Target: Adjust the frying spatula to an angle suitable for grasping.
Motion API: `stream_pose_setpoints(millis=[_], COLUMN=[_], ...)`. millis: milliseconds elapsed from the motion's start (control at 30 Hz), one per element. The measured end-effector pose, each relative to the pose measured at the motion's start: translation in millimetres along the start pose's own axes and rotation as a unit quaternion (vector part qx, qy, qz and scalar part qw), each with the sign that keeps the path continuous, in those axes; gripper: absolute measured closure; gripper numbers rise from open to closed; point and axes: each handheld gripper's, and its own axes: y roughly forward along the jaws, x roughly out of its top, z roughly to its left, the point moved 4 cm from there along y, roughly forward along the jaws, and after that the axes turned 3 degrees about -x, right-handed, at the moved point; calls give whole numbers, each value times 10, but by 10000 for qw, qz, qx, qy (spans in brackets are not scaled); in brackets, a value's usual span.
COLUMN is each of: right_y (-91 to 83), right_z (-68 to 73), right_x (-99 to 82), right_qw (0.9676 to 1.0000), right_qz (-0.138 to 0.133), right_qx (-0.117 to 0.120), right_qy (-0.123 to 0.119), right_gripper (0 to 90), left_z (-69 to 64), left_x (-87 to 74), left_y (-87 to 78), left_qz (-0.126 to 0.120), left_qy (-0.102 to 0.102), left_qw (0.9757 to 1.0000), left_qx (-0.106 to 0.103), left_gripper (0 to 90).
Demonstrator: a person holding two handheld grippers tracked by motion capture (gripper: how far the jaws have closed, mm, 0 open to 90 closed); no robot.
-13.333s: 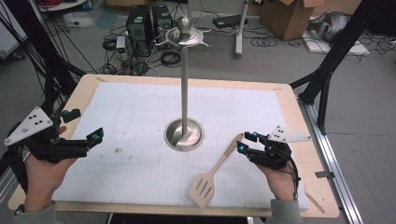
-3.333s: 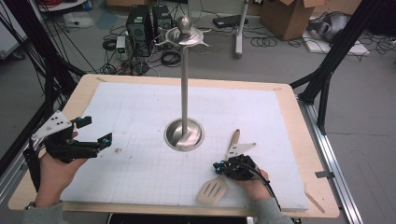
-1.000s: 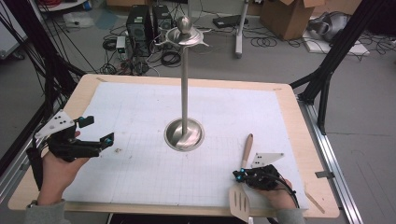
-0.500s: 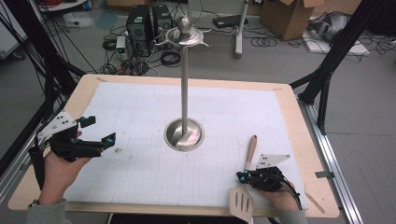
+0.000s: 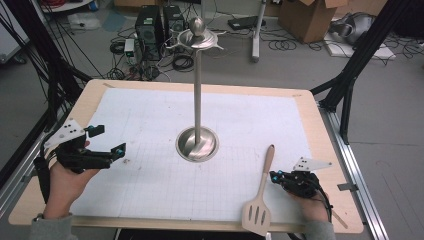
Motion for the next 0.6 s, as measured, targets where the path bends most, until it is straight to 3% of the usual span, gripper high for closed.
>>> stream_pose_setpoints(millis=[100, 300, 600], right_y=[7, 61, 145], right_z=[-77, -123, -120], right_x=[-30, 5, 25], right_qw=[9999, 9996, 9987], right_qz=[47, 79, 368], right_qx=[-43, -202, -352], right_qy=[149, 181, 35], right_gripper=[900, 900, 900], left_z=[4, 11, 24], left_x=[3, 1, 23], left_y=[-4, -12, -61], left_qz=[-15, -4, -120], left_qy=[12, 12, 1], left_qw=[10000, 10000, 9999], left_qx=[8, 10, -4], left_gripper=[33, 33, 33])
